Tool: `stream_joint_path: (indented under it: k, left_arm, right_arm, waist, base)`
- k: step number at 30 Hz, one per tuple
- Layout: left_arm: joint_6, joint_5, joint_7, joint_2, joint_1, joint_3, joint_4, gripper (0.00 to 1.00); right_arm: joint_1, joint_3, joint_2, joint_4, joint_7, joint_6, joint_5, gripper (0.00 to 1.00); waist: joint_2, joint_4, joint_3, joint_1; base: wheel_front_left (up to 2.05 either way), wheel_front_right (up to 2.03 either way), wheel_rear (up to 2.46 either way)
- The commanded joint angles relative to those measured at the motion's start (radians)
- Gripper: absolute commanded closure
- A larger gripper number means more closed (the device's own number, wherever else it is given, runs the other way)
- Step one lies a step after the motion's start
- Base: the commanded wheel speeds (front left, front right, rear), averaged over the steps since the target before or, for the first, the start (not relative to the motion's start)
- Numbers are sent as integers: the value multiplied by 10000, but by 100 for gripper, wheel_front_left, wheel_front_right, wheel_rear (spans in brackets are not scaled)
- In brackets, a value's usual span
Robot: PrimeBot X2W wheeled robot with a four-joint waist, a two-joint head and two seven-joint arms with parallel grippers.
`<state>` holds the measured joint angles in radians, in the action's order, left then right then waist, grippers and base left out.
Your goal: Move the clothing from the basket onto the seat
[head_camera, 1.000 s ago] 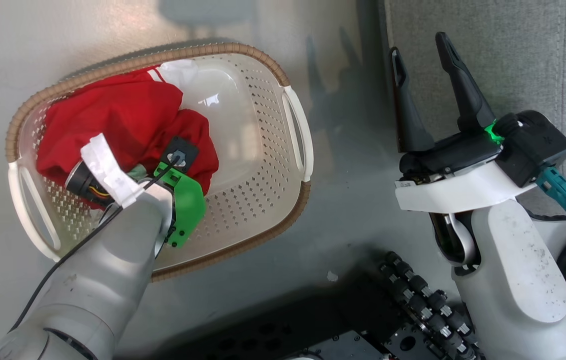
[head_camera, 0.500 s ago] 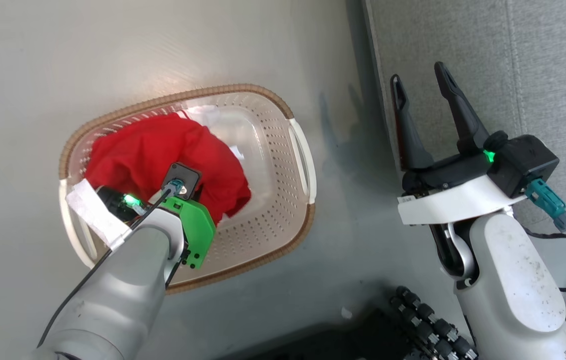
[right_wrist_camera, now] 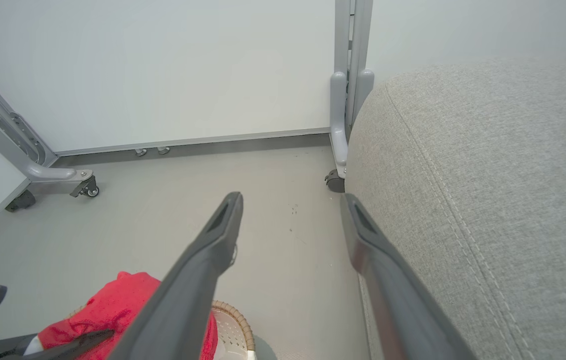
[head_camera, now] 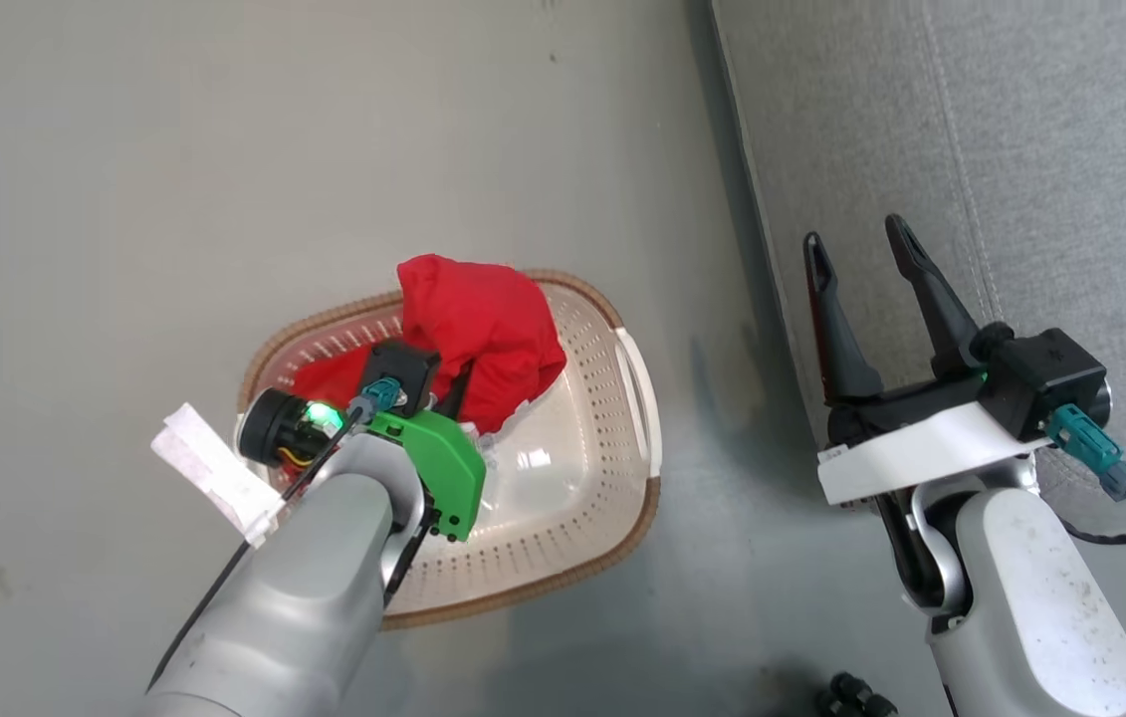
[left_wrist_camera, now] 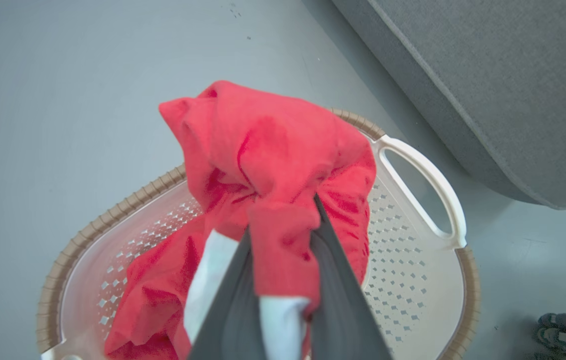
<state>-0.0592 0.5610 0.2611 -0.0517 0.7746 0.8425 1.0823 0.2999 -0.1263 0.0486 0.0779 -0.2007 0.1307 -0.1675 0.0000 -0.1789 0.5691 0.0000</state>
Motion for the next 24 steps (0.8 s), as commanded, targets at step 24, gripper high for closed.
stream_joint_path:
  k: [24]
  left_arm:
    - [735, -987, 47, -1776, -2826, -2552, -7922, 100]
  right_arm:
    - [-1876, 407, 35, -802, 1124, 1, 225, 0]
  waist:
    - [0, 1328, -3696, 0]
  base:
    - [0, 0, 0]
